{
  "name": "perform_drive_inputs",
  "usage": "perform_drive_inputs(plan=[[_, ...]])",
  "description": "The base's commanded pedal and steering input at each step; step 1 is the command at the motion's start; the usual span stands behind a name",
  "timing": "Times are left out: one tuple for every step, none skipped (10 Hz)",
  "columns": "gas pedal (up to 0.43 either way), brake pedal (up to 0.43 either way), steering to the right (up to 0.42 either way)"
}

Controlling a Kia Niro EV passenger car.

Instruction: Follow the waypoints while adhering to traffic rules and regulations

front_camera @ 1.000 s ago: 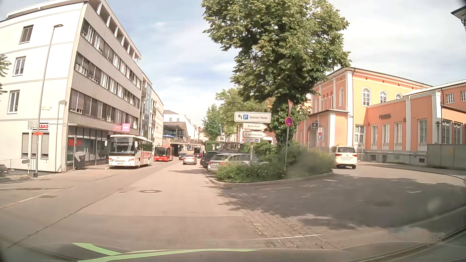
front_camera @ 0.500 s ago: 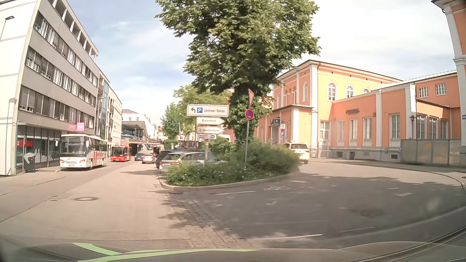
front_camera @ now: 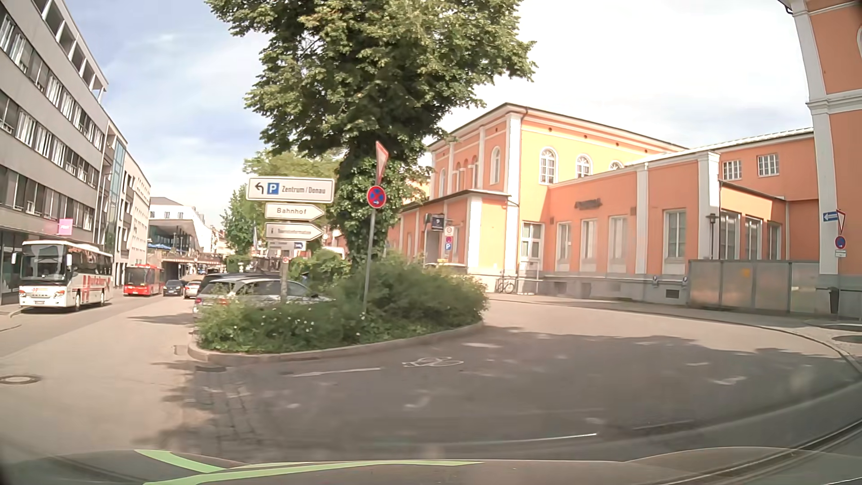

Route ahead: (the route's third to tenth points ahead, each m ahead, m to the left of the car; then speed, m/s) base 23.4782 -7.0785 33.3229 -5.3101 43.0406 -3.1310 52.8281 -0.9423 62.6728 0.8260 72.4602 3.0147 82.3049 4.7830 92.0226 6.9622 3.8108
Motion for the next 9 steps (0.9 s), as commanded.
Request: perform_drive_inputs(plan=[[0.059,0.000,0.330],[0.059,0.000,0.330],[0.067,0.000,0.330],[0.110,0.000,0.329],[0.110,0.000,0.325],[0.110,0.000,0.322],[0.110,0.000,0.319],[0.118,0.000,0.315],[0.118,0.000,0.302]])
